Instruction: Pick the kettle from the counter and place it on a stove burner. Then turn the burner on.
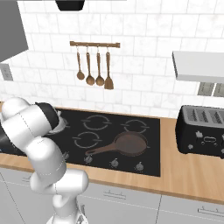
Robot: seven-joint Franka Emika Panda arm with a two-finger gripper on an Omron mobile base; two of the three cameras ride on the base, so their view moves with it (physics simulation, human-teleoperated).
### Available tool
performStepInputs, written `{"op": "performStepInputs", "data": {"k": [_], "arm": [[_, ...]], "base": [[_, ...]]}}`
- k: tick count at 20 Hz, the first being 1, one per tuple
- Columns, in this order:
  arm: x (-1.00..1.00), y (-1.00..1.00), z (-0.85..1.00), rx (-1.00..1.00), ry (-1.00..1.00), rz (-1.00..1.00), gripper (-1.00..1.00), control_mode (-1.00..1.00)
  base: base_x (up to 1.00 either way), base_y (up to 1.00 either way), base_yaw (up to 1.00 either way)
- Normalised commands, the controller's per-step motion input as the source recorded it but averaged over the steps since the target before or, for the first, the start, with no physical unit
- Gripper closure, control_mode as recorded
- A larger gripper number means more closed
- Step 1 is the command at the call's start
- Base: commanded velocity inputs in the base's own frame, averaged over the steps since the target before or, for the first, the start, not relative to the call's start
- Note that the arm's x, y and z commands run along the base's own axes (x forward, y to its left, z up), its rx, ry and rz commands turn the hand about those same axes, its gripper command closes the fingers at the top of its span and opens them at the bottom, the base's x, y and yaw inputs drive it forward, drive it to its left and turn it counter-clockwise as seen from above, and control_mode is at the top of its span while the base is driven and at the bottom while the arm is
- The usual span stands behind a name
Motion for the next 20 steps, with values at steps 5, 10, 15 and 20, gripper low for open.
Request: {"op": "performStepInputs", "data": {"k": [5,10,15,20], "arm": [[-0.17,0.00,-0.93,-0.32,0.09,0.00,-1.00,-1.00],[-0.44,0.00,-0.41,-0.12,0.01,-0.01,-1.00,-1.00],[-0.65,-0.38,0.00,0.02,-0.03,-0.03,-1.00,-1.00],[-0.16,-0.32,-0.08,0.00,-0.01,0.00,-1.00,-1.00]], "base": [[0.00,0.00,0.00],[0.00,0.00,0.00],[0.00,0.00,0.00],[0.00,0.00,0.00]]}}
